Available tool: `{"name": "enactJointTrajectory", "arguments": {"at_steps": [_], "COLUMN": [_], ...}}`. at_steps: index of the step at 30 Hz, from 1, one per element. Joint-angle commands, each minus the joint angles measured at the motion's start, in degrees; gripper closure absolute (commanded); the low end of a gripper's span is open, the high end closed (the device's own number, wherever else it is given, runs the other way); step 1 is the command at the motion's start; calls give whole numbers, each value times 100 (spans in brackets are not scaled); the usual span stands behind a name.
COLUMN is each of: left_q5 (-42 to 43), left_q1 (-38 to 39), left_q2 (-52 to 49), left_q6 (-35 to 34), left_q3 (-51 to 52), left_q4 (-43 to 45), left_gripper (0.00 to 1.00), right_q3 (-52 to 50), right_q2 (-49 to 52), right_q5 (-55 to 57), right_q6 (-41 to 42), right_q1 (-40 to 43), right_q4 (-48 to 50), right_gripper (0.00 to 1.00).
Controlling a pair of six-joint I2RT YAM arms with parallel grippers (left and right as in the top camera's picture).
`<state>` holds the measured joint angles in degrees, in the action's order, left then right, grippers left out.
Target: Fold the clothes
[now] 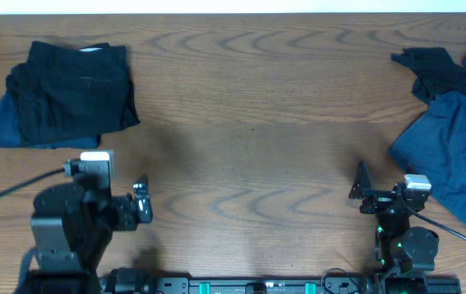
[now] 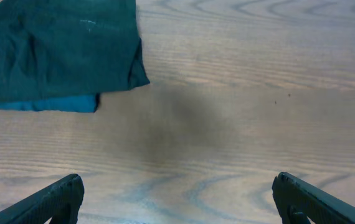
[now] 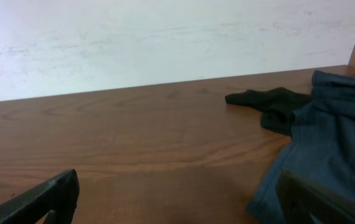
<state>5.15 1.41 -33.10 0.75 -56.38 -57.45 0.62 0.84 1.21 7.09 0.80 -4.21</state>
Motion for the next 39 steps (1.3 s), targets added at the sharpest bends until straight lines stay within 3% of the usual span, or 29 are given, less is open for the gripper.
{"name": "enactJointTrajectory", "arguments": {"at_steps": [1, 12, 15, 24, 35, 39], "left_q5": [-136, -136, -138, -284, -330, -323], "left_q1": [92, 131, 131, 153, 151, 153], "left_q2": [474, 2708, 3294, 3300, 3303, 3303], "left_q6": [109, 105, 105, 111, 144, 179], "left_q3": [608, 3788, 4308, 5125, 5141, 5337], "left_q4": [72, 2855, 3237, 4159, 4159, 4865], "left_gripper": [2, 2, 2, 2, 2, 2], "right_q3": [-33, -33, -33, -33, -33, -33], "right_q2": [-35, -35, -35, -35, -35, -35], "right_q5": [-37, -37, -37, -37, -39, -37], "right_q6": [-76, -76, -76, -76, -76, -76], "right_q1": [52, 52, 52, 52, 52, 52], "right_q4": [4, 4, 4, 4, 4, 4], "right_gripper": [1, 1, 1, 1, 1, 1]}}
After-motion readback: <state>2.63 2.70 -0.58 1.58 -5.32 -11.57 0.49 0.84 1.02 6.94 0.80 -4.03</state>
